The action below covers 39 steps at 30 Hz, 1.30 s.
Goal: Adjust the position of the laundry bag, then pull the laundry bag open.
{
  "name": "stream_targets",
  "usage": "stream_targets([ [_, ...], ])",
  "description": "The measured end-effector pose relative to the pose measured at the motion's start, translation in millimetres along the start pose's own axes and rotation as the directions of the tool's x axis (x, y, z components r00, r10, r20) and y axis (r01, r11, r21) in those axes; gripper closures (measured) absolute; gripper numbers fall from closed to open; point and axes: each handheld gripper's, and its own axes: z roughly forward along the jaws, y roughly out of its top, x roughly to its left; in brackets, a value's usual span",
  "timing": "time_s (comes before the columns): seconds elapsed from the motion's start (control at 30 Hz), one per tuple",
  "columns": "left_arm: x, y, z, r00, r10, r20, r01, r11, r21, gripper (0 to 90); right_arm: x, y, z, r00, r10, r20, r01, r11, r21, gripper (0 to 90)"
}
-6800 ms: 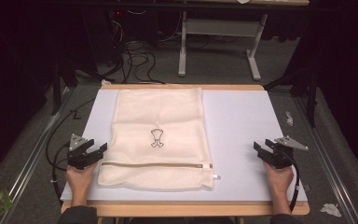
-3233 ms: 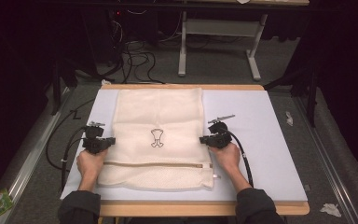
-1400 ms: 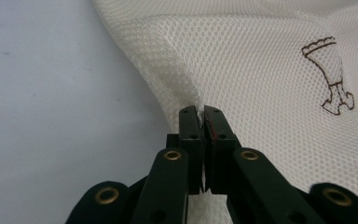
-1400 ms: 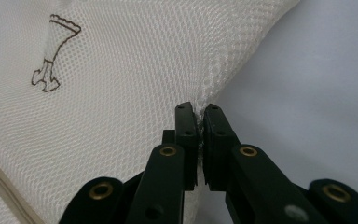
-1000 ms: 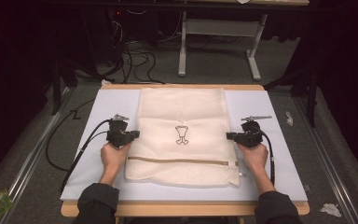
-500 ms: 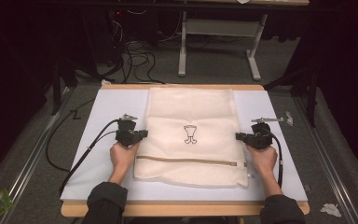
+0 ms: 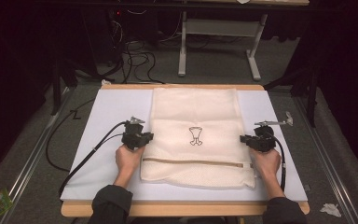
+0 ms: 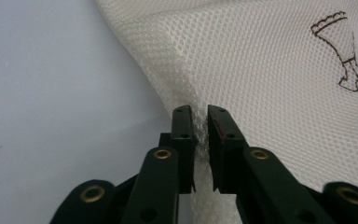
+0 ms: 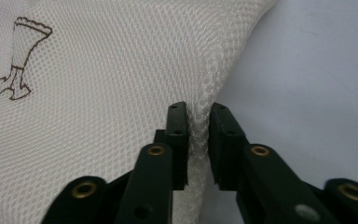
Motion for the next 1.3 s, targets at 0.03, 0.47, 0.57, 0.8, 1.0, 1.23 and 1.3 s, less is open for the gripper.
stream_targets([
  [0.03, -0.6, -2.8, -0.1, 0.9999, 0.007, -0.01, -0.007, 0.9999, -0.007, 75.0, 0.3, -4.8, 0.4, 1.0, -0.004, 0.006, 0.004, 1.0, -0.02, 68.6],
  [0.47, -20.8, -18.8, -19.3, 0.9973, 0.071, -0.022, -0.072, 0.9948, -0.072, 50.2, 6.6, -24.6, -16.9, 0.9995, 0.01, -0.028, -0.012, 0.996, -0.086, 49.9],
  [0.57, -25.8, -22.3, -20.9, 0.9966, 0.082, -0.009, -0.082, 0.9937, -0.077, 49.0, 8.8, -27.9, -22.3, 0.9998, 0.008, -0.019, -0.009, 0.996, -0.088, 46.9],
  [0.8, -47.2, -35.0, -28.7, 0.9925, 0.11, 0.053, -0.104, 0.9891, -0.104, 47.4, 10.8, -44.3, -38.3, 0.9997, 0.017, -0.016, -0.018, 0.995, -0.098, 44.6],
  [1.0, -54.3, -41.0, -31.8, 0.9893, 0.135, 0.055, -0.13, 0.9871, -0.093, 47.2, 18.8, -57.6, -40.3, 0.999, 0.023, -0.037, -0.027, 0.995, -0.101, 44.2],
  [1.23, -62.6, -46.4, -28.3, 0.9893, 0.122, 0.08, -0.113, 0.9881, -0.104, 47.2, 19.7, -66.8, -32.2, 0.9985, 0.034, -0.044, -0.037, 0.997, -0.074, 44.9],
  [1.3, -63.8, -47.4, -26.6, 0.9895, 0.117, 0.085, -0.109, 0.9892, -0.099, 47.1, 20.0, -67.5, -31.8, 0.9985, 0.032, -0.043, -0.035, 0.997, -0.074, 45.5],
])
